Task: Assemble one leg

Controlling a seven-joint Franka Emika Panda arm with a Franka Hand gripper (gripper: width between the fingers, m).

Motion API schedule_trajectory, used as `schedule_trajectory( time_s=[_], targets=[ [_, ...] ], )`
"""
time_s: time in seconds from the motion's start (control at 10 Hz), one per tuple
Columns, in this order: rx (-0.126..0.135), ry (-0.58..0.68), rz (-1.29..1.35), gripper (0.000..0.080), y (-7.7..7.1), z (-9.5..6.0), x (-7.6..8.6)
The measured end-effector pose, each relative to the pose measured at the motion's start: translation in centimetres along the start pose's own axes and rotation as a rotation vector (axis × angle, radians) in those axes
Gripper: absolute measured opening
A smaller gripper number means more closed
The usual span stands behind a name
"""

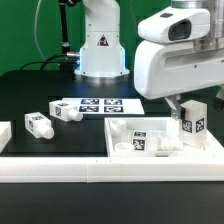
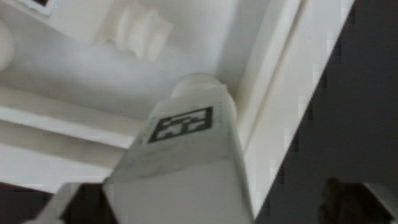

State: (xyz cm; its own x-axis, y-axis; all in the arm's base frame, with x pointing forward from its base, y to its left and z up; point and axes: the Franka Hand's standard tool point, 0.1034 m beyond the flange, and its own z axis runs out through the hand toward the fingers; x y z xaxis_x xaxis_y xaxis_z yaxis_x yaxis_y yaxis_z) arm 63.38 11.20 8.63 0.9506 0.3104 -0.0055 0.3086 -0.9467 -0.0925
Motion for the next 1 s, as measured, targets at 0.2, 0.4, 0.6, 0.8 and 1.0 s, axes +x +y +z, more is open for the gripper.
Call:
schedule_trajectory(
  time_s=[0.2,0.4,0.6,0.8,1.0],
  targets=[
    [-0.002,0.002,-0.001,0.0288,-0.04,0.22,-0.18],
    [-0.016,0.044,-0.029,0.0288,0.35,0.2,0.15],
    [-0.015,0.044,-0.007,0.0288,0.35,0.19,0.15],
    [-0.01,0.046,0.076,0.0288,0.33,0.2,0.16],
    [-0.012,0.072,0.332,0.0288,0.33,0.25,0.06]
  ],
)
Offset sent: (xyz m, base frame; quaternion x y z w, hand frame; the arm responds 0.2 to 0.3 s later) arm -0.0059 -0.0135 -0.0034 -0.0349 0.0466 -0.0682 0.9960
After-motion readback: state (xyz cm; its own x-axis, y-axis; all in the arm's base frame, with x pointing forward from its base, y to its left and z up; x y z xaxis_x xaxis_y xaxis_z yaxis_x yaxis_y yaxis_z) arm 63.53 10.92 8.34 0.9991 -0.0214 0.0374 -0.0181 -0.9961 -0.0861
